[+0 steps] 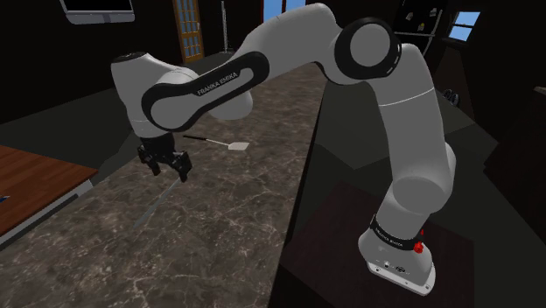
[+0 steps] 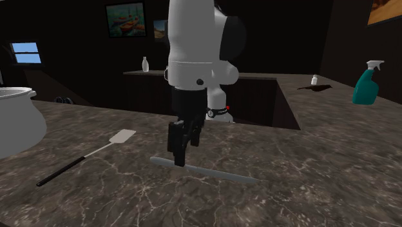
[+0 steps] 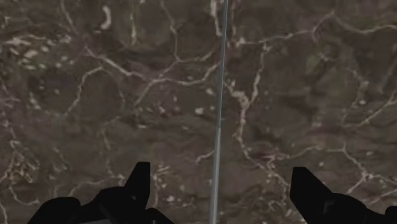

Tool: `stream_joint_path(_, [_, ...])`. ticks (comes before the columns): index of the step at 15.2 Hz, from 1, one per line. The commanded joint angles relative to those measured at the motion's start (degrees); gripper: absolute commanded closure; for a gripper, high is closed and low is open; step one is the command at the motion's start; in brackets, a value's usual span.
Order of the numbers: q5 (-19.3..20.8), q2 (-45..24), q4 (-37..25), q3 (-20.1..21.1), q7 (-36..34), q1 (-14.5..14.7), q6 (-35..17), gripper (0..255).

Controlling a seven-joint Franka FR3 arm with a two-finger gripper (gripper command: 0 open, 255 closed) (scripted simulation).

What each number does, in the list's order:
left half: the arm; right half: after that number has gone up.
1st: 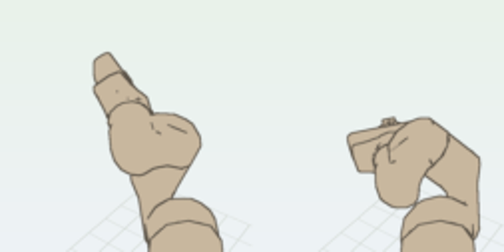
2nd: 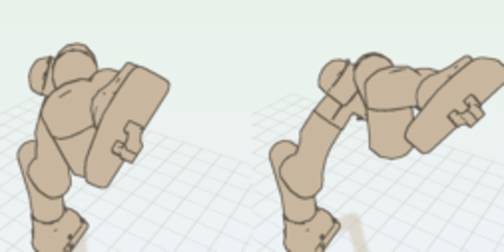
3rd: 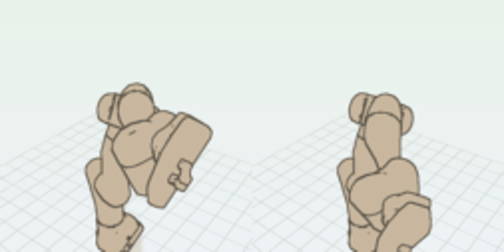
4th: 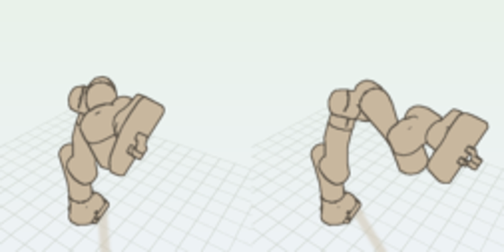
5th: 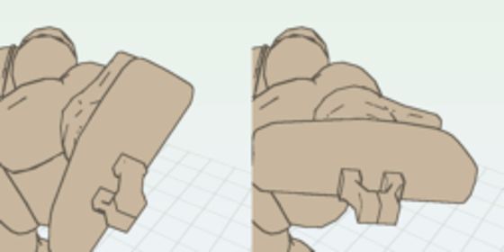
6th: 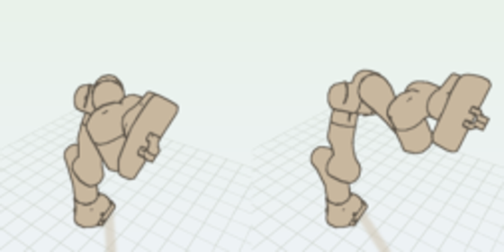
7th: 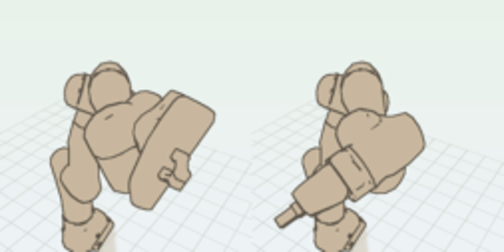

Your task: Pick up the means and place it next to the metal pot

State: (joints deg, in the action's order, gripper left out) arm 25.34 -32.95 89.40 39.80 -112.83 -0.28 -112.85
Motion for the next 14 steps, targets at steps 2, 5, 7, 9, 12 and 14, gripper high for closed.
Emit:
stream_joint_path(2, [0.89, -1.12, 1.19, -0.59, -0.66, 0.21, -2.10, 0])
stream_joint_path(5, [0.89, -1.12, 1.19, -0.59, -0.66, 0.20, -2.10, 0])
stream_joint_path(7, [0.89, -1.12, 1.19, -0.59, -0.66, 0.20, -2.10, 0])
stream_joint_path(9, [0.89, -1.12, 1.19, -0.59, -0.66, 0.20, -2.10, 0])
stream_joint_path(12, [0.89, -1.12, 1.18, -0.59, -0.65, 0.21, -2.09, 255])
stream_joint_path(14, [0.89, -1.12, 1.18, -0.59, -0.65, 0.21, -2.09, 255])
